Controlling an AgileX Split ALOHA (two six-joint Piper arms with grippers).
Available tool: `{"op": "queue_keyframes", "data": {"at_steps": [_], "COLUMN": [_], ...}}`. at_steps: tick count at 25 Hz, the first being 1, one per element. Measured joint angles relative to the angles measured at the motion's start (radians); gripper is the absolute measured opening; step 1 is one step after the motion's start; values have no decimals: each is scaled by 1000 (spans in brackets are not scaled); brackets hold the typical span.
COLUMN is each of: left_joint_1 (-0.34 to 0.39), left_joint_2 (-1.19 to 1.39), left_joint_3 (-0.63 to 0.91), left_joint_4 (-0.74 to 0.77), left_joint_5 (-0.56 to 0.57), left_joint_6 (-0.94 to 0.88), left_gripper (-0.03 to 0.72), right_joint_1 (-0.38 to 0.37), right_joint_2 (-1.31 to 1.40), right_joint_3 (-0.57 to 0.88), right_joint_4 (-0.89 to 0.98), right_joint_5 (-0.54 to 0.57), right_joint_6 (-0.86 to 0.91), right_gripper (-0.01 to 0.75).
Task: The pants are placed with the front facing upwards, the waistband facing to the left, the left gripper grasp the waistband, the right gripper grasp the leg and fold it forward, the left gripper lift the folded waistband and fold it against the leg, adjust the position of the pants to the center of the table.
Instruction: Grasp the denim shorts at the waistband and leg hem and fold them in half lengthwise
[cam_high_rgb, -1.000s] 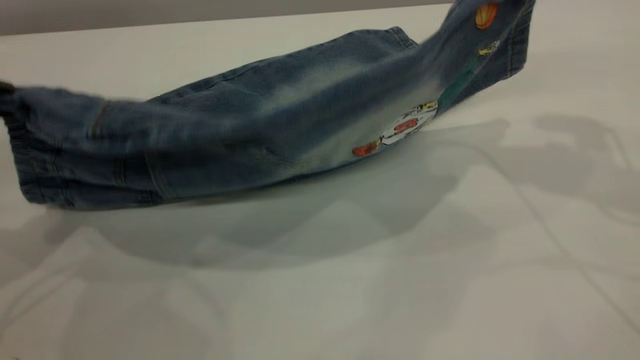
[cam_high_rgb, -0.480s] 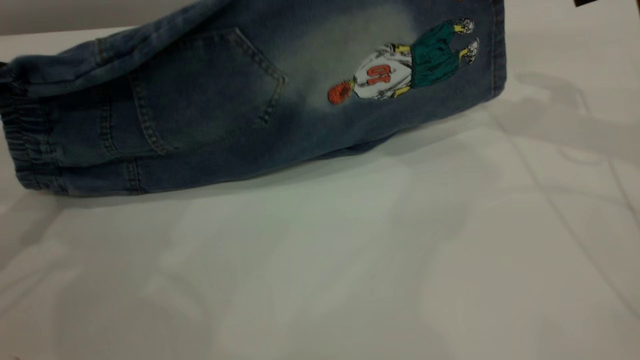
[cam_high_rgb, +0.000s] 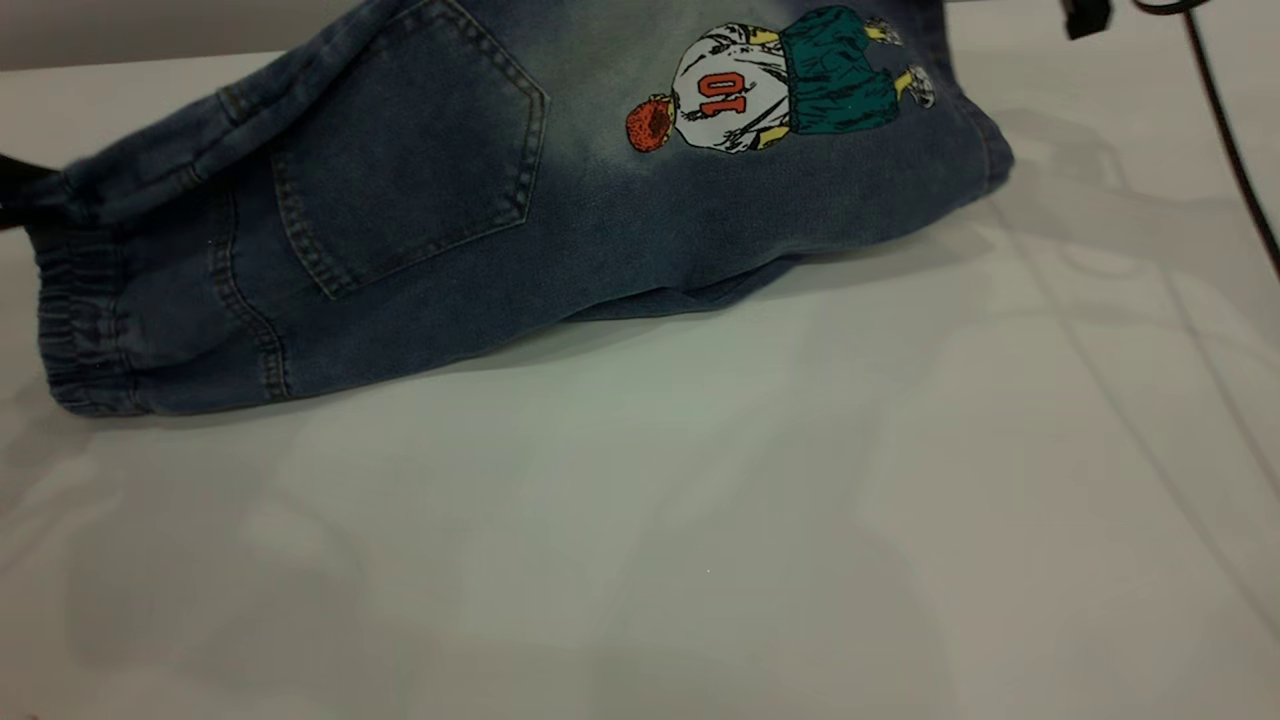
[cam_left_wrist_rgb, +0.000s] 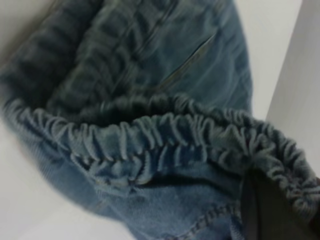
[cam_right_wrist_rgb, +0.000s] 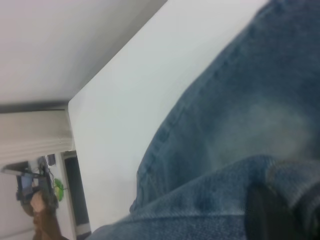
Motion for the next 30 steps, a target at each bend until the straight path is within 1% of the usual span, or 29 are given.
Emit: {"op": "queue_keyframes", "data": {"at_steps": [5, 7, 10, 12, 16, 20, 22, 24, 26, 29, 30], "left_joint_1": [0, 0, 1, 1, 1, 1, 1, 1, 1, 1, 1], "left_joint_2": [0, 0, -1, -1, -1, -1, -1, -1, -1, -2, -2], "left_joint_3": [-47, -60, -76, -82, -97, -99, -99, -99, -99, -99, -99], "left_joint_4": [2, 2, 2, 2, 1, 0, 0, 0, 0, 0, 0], "left_joint_5": [-14, -16, -18, -35, -88, -93, -87, -67, -55, -56, -56], "left_joint_6": [0, 0, -1, -14, -60, -19, 27, 72, 113, 141, 141], "left_gripper": [119, 119, 119, 119, 119, 123, 140, 180, 251, 403, 442], "right_joint_1": [49, 49, 47, 47, 47, 47, 47, 47, 47, 47, 47], "right_joint_2": [38, 42, 42, 42, 42, 42, 42, 41, 41, 41, 41], "right_joint_3": [-71, -82, -82, -82, -82, -82, -82, -82, -82, -82, -82], "right_joint_4": [-8, -9, -10, -25, -29, -32, -39, -46, -51, -58, -60], "right_joint_5": [-4, -6, -44, -75, -86, -81, -79, -79, -76, -68, -67], "right_joint_6": [10, 11, 22, 49, 64, 64, 64, 64, 64, 66, 66], "right_gripper": [18, 18, 18, 18, 18, 18, 18, 18, 18, 18, 18]}}
